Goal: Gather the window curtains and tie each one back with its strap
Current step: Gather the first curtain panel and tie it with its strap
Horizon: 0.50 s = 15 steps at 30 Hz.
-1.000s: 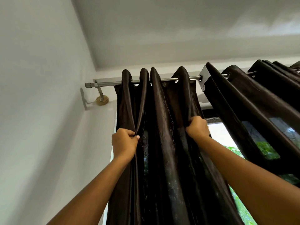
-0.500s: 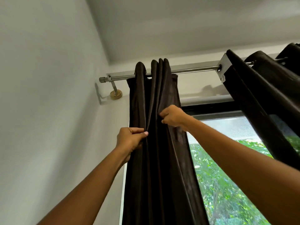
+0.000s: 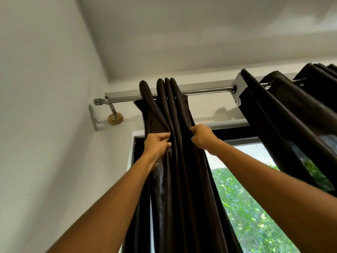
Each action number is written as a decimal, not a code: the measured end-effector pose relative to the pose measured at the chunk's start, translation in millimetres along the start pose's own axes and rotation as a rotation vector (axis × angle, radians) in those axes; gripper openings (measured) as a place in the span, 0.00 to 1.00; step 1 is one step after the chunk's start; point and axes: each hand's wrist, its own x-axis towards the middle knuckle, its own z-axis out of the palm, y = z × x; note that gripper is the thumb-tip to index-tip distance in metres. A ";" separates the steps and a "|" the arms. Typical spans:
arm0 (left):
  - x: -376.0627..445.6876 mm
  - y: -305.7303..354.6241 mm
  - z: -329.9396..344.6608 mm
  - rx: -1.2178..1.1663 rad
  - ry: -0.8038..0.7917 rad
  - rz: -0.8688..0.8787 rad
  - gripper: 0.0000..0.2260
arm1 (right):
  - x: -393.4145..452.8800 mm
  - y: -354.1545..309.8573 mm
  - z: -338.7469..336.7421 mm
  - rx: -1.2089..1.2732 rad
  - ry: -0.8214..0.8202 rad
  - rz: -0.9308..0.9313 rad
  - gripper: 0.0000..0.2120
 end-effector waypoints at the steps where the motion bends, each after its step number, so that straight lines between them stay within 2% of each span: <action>1: 1.3 6.3 14.1 -0.039 -0.060 0.010 0.20 | 0.7 7.0 -6.7 0.020 -0.013 -0.007 0.19; 4: 3.8 18.0 47.3 -0.142 -0.166 0.048 0.22 | -8.9 25.2 -30.4 0.141 -0.064 0.013 0.15; 7: -3.8 16.3 43.7 -0.208 -0.158 0.042 0.22 | -33.0 29.8 -46.7 0.232 -0.185 0.056 0.20; 9: -18.0 8.8 26.4 -0.165 -0.165 0.019 0.23 | -52.3 21.9 -44.3 0.275 -0.273 0.035 0.21; 11: -39.0 0.2 8.0 -0.103 -0.146 0.000 0.25 | -72.5 11.7 -33.9 0.317 -0.335 0.025 0.19; 15: -99.1 -13.0 -15.3 0.026 -0.059 -0.039 0.28 | -123.7 0.3 -5.7 0.420 -0.315 0.045 0.12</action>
